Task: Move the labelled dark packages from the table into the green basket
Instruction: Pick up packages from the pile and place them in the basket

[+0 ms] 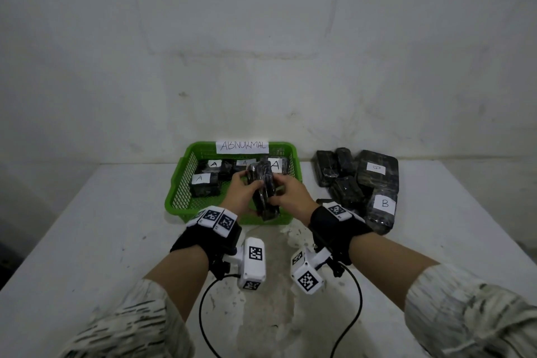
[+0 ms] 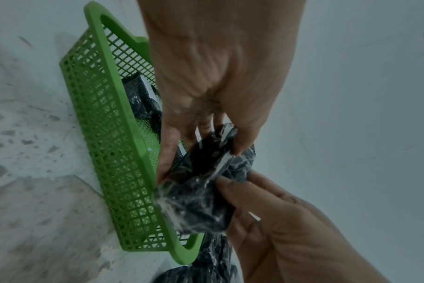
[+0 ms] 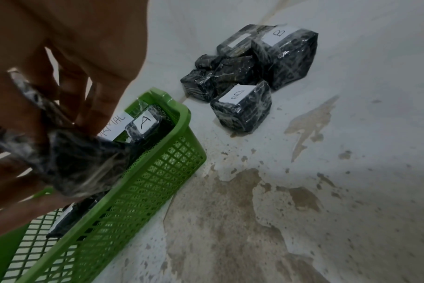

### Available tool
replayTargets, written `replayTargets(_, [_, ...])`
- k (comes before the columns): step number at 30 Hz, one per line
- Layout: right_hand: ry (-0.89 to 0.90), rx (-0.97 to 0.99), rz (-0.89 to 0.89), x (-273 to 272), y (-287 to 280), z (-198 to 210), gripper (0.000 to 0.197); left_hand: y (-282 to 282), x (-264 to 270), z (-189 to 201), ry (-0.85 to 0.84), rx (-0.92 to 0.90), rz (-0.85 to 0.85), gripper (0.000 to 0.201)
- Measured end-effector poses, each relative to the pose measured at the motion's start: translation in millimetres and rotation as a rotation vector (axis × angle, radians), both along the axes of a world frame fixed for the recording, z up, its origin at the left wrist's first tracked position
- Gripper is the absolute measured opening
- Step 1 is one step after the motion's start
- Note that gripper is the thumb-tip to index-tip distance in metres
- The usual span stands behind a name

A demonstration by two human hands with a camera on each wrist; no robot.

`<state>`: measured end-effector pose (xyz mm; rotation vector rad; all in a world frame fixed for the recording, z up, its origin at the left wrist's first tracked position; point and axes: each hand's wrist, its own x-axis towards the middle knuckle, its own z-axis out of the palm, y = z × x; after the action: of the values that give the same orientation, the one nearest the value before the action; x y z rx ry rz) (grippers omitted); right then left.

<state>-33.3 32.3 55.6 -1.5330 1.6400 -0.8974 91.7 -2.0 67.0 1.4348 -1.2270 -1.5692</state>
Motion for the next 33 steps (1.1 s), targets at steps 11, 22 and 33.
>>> replayTargets(11, [-0.44,0.14,-0.186,-17,8,10,0.044,-2,2,12,0.097,-0.067,-0.14,0.038])
replayTargets(22, [-0.437,0.152,-0.14,-9,2,3,0.036,4,0,13,-0.101,-0.308,-0.207,0.025])
replayTargets(33, [-0.207,0.099,-0.076,4,-3,-4,0.047,4,-7,7,-0.062,-0.194,-0.157,0.033])
